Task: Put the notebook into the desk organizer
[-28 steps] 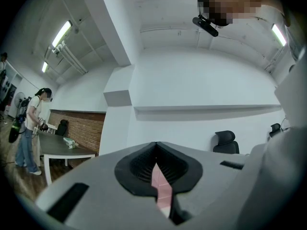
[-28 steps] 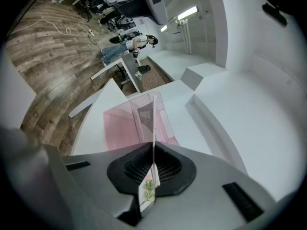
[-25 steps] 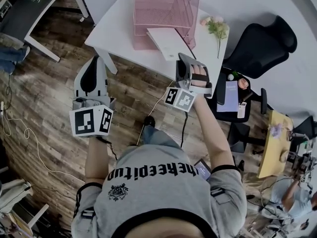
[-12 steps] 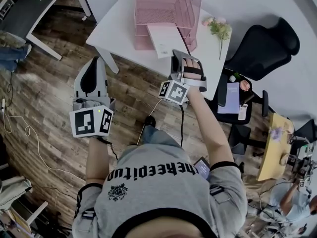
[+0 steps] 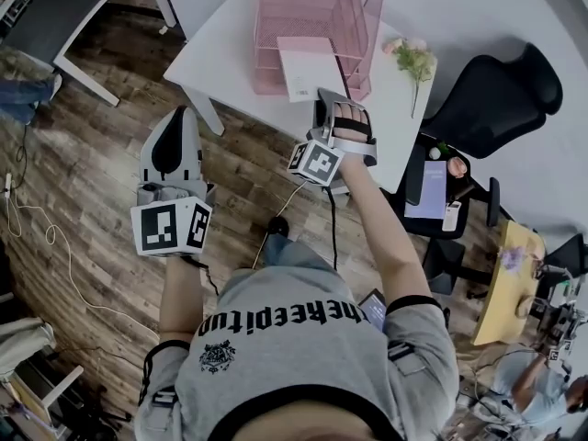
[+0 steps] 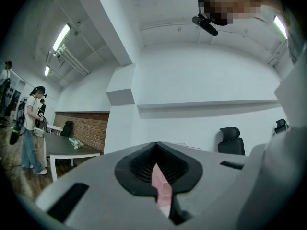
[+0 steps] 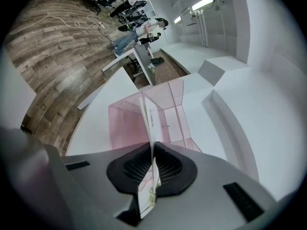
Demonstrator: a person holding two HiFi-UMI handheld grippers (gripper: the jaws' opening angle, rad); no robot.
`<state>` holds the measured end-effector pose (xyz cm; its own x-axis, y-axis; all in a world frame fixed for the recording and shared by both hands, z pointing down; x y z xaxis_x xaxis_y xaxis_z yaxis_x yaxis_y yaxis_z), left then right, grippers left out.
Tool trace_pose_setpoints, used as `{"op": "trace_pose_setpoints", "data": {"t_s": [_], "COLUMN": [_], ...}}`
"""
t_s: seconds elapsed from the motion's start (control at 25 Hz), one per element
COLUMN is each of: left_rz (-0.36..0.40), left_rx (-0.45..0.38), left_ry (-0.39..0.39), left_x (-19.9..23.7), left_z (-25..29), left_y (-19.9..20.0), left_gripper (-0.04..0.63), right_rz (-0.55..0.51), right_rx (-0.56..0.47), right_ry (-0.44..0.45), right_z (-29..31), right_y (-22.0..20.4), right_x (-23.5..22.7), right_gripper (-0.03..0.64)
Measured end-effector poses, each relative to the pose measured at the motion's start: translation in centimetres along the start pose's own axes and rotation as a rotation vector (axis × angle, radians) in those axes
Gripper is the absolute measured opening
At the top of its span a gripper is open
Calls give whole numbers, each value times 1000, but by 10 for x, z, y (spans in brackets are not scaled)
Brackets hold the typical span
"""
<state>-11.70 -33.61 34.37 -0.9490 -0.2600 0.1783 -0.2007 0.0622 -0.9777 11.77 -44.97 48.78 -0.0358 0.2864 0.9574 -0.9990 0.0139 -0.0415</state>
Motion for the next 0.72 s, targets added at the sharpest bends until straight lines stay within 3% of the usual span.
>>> {"op": "trace_pose_setpoints", "data": {"t_s": [0.72], "left_rz": [14], "left_rx": [9], "left_ry": [64], "left_x": [6], "left_z": [8], "left_y": [-5], "left_gripper": [5], "right_rz": [-34], "right_rx": [20], "right_ry": [13], "right_z": [42], "right_y": [12], "right_x": [-2], "right_gripper": [29]}}
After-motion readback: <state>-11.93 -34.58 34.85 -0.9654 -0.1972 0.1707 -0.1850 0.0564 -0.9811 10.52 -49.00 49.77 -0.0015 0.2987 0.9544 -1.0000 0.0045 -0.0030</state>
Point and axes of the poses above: the fingertips, and each gripper's own axes: z forward along the fingers, x to its left, y out of its top, the point moved 7 cm from there along -z, backward along the fingers, and after that the axes turned 8 degrees about -z, right-handed, at the moved point
